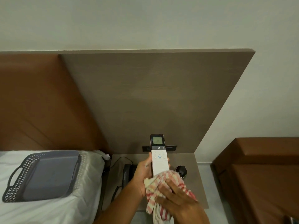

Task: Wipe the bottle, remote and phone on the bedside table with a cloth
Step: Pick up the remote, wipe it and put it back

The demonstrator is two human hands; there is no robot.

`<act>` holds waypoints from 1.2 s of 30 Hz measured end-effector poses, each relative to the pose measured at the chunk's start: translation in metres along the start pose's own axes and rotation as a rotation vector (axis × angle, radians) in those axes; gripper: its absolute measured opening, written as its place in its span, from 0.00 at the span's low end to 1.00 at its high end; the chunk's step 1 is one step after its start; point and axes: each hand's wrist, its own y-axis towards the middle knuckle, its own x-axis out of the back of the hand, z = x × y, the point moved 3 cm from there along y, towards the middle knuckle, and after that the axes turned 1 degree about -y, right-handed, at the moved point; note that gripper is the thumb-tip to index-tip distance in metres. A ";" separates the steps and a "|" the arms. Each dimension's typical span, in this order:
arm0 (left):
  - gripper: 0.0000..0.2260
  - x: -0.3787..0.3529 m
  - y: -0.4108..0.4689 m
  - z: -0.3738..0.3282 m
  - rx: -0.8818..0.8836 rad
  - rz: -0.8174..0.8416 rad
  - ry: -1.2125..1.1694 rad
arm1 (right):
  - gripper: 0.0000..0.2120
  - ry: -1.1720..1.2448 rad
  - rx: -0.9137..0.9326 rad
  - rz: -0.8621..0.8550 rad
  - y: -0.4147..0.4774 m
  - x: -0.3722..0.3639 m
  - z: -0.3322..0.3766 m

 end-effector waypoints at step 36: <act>0.09 0.311 0.323 0.159 -0.006 -0.891 0.554 | 0.06 0.940 -1.604 -0.621 -0.135 -0.265 -0.336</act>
